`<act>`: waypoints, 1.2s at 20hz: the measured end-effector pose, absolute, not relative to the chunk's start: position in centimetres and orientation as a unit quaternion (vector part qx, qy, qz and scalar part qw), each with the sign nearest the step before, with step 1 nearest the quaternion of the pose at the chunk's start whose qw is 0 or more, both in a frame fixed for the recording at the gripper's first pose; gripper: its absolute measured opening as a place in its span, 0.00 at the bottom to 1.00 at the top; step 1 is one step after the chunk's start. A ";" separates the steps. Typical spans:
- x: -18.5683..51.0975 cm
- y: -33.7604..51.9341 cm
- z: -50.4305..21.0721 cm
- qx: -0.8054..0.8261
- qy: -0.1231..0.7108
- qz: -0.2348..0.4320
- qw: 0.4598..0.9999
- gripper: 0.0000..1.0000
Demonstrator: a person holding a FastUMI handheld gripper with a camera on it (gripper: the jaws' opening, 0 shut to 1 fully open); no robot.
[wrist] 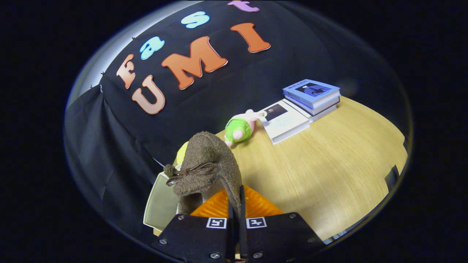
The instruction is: Open the storage box then place both shoes into the box .Put the left shoe in first, then the right shoe, with the right side of both shoes facing outward in a uniform manner.
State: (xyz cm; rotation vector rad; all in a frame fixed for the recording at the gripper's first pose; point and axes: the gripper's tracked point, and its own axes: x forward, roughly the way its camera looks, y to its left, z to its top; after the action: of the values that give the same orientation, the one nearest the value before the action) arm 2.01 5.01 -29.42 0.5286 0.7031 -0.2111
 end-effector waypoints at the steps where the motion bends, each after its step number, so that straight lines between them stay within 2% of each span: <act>1: 2.7 6.2 -28.8 0.264 0.336 -0.092 0.900 0.05; 11: 7.3 17.1 -27.6 0.269 0.341 -0.018 0.901 0.05; 18: 8.9 20.2 -30.7 0.304 0.366 -0.032 0.879 0.05; 22: 8.6 20.7 -33.0 0.270 0.392 -0.047 0.878 0.05; 24: 8.2 20.3 -33.4 0.275 0.391 -0.062 0.876 0.08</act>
State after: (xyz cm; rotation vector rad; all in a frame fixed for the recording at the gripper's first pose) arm 8.18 20.31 -33.38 0.5744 0.8162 -0.1286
